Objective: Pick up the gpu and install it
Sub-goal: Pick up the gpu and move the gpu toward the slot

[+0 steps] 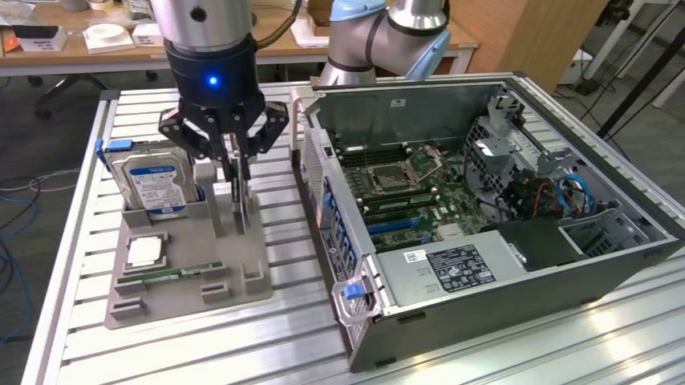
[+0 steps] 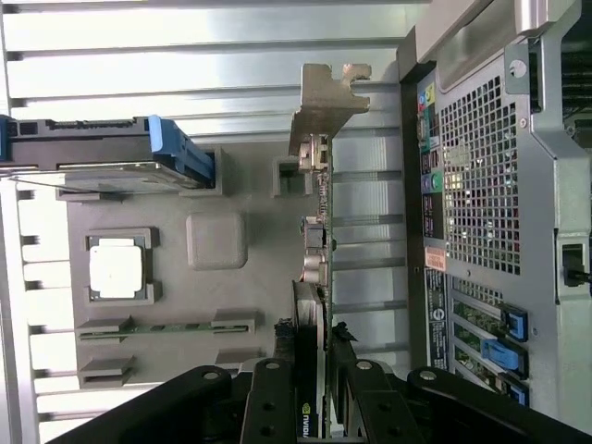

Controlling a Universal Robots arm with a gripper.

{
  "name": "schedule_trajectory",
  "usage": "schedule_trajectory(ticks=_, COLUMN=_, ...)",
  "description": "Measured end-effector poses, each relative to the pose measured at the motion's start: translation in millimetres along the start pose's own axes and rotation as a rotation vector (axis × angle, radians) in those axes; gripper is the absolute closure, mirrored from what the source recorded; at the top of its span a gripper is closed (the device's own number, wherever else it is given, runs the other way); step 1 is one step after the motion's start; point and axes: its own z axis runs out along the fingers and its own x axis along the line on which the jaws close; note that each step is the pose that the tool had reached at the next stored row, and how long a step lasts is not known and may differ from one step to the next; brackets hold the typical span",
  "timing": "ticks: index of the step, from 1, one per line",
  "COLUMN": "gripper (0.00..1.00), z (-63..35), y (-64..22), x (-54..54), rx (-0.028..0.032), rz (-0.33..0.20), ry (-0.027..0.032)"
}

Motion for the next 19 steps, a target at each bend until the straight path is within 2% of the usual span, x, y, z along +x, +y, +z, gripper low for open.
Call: schedule_trajectory(ticks=19, gripper=0.74, z=-17.7, y=0.7, x=-0.7, rx=0.0, rz=0.0, ry=-0.0001)
